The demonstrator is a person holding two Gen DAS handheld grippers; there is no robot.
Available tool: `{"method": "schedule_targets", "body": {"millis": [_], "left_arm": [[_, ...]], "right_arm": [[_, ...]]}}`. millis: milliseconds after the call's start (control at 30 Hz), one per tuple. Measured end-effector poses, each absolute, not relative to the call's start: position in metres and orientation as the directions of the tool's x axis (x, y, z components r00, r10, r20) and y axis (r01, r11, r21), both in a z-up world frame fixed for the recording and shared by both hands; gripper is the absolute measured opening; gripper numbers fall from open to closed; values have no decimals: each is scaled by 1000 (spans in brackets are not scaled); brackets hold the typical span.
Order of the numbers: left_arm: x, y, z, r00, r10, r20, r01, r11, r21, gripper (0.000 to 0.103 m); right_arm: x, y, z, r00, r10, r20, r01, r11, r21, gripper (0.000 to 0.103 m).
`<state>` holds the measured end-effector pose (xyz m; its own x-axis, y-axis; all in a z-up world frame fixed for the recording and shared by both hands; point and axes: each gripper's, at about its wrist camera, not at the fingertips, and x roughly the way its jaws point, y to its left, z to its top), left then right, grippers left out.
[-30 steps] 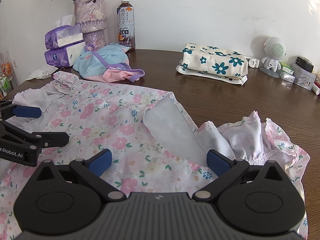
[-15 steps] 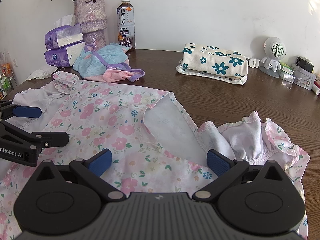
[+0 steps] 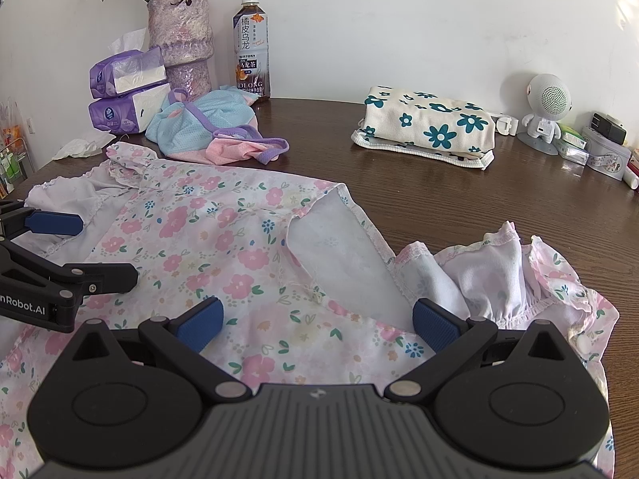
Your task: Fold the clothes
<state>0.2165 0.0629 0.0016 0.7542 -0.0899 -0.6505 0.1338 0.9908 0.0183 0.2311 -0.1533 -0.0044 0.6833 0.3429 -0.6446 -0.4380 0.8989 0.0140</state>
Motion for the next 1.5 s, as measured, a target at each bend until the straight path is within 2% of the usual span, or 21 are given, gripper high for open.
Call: {"method": "schedule_targets", "body": {"millis": [1500], "left_arm": [[218, 61, 2, 752, -87, -653, 134, 991, 23, 103]], "right_arm": [[231, -153, -2, 690, 328, -646, -428, 904, 1, 103]]}}
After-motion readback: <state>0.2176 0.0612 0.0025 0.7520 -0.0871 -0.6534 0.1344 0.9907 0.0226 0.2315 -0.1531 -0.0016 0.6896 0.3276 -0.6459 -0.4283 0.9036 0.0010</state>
